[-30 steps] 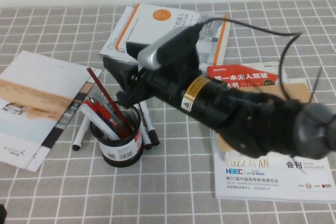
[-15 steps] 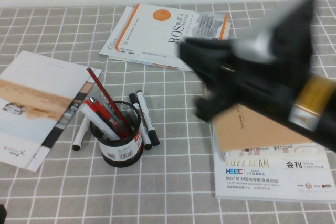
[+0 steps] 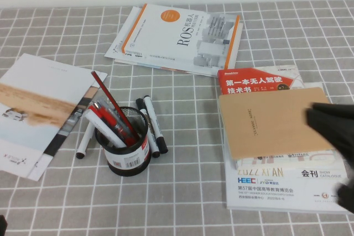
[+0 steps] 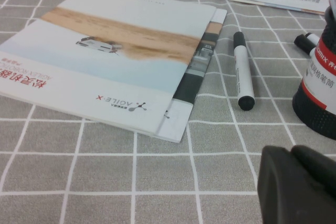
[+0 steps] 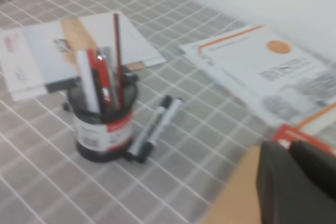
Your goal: Put the pen into the pen holder
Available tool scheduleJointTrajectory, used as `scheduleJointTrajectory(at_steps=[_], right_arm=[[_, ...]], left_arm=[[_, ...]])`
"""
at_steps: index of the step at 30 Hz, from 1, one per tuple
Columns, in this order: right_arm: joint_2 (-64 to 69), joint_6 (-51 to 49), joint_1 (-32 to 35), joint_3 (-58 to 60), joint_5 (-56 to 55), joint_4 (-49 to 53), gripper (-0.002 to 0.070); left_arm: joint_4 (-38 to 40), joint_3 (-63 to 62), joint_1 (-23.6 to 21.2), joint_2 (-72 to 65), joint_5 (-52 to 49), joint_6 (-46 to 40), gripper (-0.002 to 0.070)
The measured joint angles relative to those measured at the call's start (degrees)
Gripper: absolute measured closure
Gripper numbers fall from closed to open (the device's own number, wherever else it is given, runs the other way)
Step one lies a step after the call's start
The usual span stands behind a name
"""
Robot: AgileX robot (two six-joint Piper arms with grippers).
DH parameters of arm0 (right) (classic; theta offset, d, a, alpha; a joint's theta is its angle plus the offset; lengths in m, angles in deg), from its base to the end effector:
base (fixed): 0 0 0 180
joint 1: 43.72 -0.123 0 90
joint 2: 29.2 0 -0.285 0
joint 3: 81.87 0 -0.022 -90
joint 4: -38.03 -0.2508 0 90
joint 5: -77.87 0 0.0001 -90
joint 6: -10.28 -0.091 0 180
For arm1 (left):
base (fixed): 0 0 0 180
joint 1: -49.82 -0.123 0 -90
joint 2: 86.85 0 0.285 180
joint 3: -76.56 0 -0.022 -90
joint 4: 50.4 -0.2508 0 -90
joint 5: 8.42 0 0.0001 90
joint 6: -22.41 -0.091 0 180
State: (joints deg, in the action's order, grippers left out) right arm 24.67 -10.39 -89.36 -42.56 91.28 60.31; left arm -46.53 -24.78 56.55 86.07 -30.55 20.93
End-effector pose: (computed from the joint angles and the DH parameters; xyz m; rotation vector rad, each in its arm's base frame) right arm 0.1252 0.1165 0.3367 -0.6825 1.7384 0.4611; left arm 0.0516 -0.0084 0.1708 0.0934 1.8815 -0.1296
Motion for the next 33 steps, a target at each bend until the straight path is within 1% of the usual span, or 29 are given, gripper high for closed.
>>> scheduleJointTrajectory(at_steps=[2,7,11,14,17,21,24,26,27,29,31,33], right_arm=[[-5.72,0.57,0.0,2.07,2.91,3.45,0.0689],[-13.38,0.68,0.0,4.83,8.04,4.7,0.0689],[-19.04,0.77,0.24,9.56,10.91,3.08,0.0689],[-23.78,2.6,2.68,13.45,11.26,0.34,0.0689],[-28.67,8.63,8.74,18.18,10.71,-5.08,0.0689],[-33.91,19.24,19.93,24.33,6.64,-14.88,0.0688],[-37.24,29.35,29.68,28.62,2.6,-24.18,0.0688],[-38.19,32.99,33.91,30.09,1.23,-27.47,0.0689],[-38.74,36.04,37.15,31.7,0.39,-29.95,0.0689],[-39.49,38.04,41.68,33.89,-0.21,-31.61,0.0689],[-40.03,37.89,42.98,35.18,-0.26,-31.99,0.0689],[-41.92,33.74,44.16,38.26,-0.36,-31.6,0.0689]], left_arm=[[0.0,0.0,0.0,0.0,0.0,0.0,0.0678],[0.0,0.0,0.0,0.0,0.0,0.0,0.0678],[0.0,0.0,0.0,0.0,0.0,0.0,0.0678],[0.0,0.0,0.0,0.0,0.0,0.0,0.0678],[0.0,0.0,0.0,0.0,0.0,0.0,0.0678],[0.0,0.0,0.0,0.0,0.0,0.0,0.0678],[0.0,0.0,0.0,0.0,0.0,0.0,0.0678],[0.0,0.0,0.0,0.0,0.0,0.0,0.0678],[0.0,0.0,0.0,0.0,0.0,0.0,0.0678],[0.0,0.0,0.0,0.0,0.0,0.0,0.0678],[0.0,0.0,0.0,0.0,0.0,0.0,0.0678],[0.0,0.0,0.0,0.0,0.0,0.0,0.0678]])
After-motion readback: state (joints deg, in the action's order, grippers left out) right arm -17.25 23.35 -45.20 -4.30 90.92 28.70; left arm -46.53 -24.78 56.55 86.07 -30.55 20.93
